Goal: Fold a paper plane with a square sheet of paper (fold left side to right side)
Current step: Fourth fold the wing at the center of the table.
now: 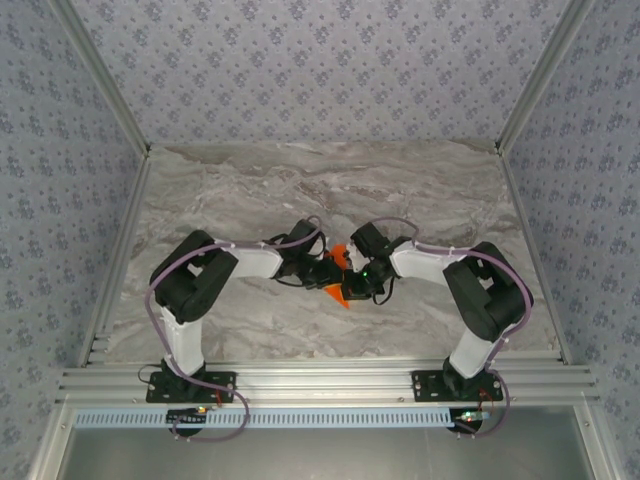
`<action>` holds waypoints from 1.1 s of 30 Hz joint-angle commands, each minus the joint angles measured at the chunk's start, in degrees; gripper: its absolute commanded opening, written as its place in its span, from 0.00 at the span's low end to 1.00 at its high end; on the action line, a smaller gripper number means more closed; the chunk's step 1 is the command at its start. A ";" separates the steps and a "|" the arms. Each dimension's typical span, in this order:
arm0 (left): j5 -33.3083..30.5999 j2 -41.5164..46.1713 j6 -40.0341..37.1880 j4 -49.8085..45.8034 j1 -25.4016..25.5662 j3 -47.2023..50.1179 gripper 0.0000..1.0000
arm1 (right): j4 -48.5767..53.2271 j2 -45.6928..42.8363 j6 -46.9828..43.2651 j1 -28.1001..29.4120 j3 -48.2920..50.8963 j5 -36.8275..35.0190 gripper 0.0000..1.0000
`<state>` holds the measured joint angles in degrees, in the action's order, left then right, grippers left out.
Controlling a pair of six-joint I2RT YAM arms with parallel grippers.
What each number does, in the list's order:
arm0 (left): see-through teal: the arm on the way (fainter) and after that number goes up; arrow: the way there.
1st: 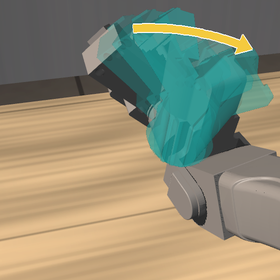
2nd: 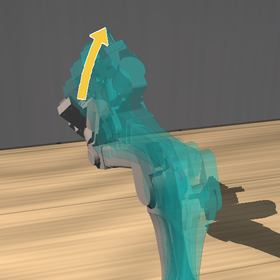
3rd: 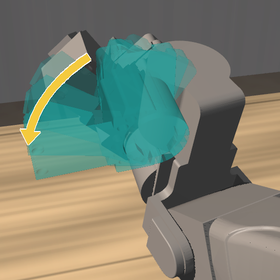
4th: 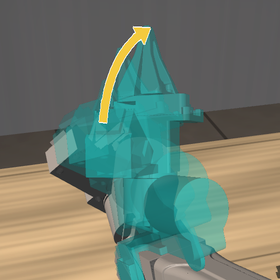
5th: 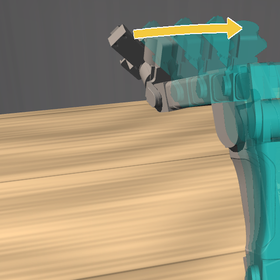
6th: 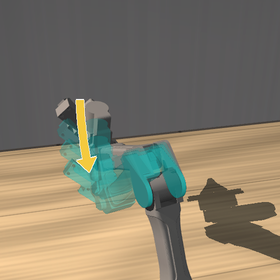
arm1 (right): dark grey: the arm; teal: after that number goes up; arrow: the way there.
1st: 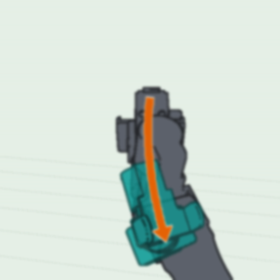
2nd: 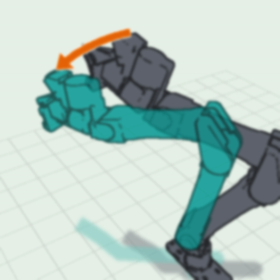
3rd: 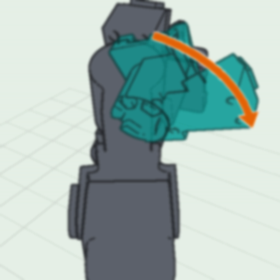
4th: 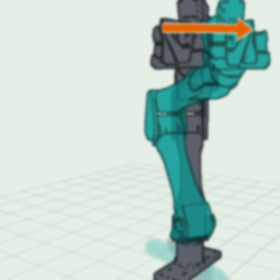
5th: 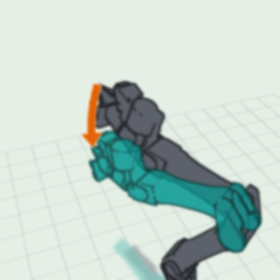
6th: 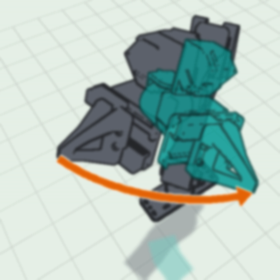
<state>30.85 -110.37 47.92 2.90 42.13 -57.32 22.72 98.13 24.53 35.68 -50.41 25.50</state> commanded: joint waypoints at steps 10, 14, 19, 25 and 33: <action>-11.20 -5.92 -6.63 -7.10 -7.42 -7.85 0.14 | 7.10 4.10 -0.35 1.33 4.42 -8.88 0.00; -11.67 -7.51 -7.95 -8.94 -8.94 -10.60 0.14 | 7.11 3.92 -0.19 1.52 4.74 -8.73 0.00; -11.51 -8.78 -8.36 -9.65 -11.62 -12.24 0.14 | 7.03 3.72 -0.22 1.58 5.14 -8.71 0.00; -10.73 -10.42 -9.48 -11.79 -14.07 -16.64 0.15 | 6.90 3.82 0.02 1.98 5.15 -8.42 0.00; -10.99 -14.35 -11.35 -15.68 -16.66 -22.96 0.15 | 7.25 3.57 0.16 2.55 5.25 -8.38 0.00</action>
<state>28.73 -121.40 39.18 -11.11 28.38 -78.22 20.56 97.56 24.56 36.71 -49.65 23.92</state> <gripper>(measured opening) 0.147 0.056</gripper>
